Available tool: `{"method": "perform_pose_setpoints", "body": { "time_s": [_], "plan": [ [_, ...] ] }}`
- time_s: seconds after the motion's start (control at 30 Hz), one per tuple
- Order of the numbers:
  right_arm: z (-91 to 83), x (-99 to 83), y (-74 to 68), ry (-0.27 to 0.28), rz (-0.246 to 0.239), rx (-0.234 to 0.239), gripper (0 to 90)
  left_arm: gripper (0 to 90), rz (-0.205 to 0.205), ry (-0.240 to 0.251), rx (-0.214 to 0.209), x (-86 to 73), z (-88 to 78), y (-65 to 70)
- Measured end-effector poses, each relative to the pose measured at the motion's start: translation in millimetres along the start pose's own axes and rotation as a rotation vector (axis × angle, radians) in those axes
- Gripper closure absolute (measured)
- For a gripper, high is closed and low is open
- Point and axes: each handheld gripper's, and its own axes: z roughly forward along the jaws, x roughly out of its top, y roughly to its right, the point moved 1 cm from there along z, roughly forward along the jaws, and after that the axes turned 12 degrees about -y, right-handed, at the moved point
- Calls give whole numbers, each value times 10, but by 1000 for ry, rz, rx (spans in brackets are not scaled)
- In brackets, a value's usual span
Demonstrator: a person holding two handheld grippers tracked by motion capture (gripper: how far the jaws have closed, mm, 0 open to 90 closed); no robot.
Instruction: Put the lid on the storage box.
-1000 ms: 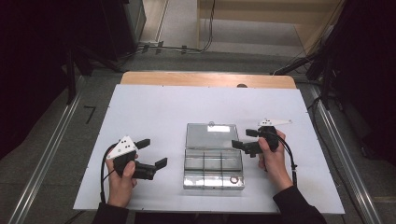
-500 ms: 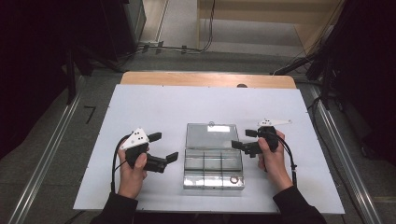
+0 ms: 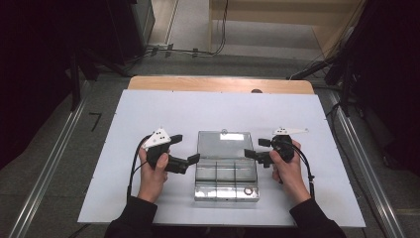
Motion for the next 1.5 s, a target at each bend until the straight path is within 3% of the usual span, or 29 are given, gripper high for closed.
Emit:
{"method": "perform_pose_setpoints", "body": {
  "time_s": [0.2,0.53,0.63,0.73,0.8,1.1,1.27,1.37,1.5],
  "plan": [
    [27,29,3,15,60,14,117,0,-45,-16,-22,13,159,-62],
    [76,19,2,-18,121,-24,229,59,-144,-55,21,-3,353,-100],
    [85,16,5,-25,140,-14,253,163,-191,-71,58,-6,407,-113],
    [115,11,-1,-32,150,-17,266,194,-218,-79,24,-10,444,-123],
    [131,3,-13,-39,151,-30,267,213,-219,-98,43,-6,472,-122],
    [160,-41,7,-48,168,-35,301,232,-282,-153,47,-58,593,-188],
    [187,-58,27,-55,183,-38,323,236,-284,-169,43,-58,643,-161],
    [186,-60,26,-53,183,-41,333,243,-283,-190,66,-62,673,-141],
    [187,-70,25,-59,187,-45,349,243,-302,-194,68,-65,688,-141]
  ]
}}
